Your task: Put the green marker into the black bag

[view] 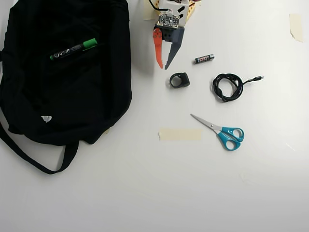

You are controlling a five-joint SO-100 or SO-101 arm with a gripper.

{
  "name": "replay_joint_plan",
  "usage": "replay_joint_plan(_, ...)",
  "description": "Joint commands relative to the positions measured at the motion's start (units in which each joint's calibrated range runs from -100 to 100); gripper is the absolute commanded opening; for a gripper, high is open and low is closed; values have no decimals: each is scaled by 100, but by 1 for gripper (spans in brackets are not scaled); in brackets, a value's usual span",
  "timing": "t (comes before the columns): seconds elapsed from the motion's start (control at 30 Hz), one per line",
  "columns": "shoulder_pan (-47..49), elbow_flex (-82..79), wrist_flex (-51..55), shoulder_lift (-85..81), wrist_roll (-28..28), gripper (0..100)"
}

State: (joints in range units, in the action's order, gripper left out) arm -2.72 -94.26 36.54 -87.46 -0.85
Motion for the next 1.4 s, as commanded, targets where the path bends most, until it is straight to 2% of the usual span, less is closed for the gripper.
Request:
replay_joint_plan(0.0,242,-439,24,-191,-4,2)
replay_joint_plan(0.17,347,-538,610,-391,-19,2)
replay_joint_plan(0.37,384,-511,2194,-1187,-19,2)
replay_joint_plan(0.5,743,-511,2832,-1220,28,2)
replay_joint_plan(0.67,721,-511,3512,-1220,28,2)
replay_joint_plan(1.37,766,-511,3598,-1220,23,2)
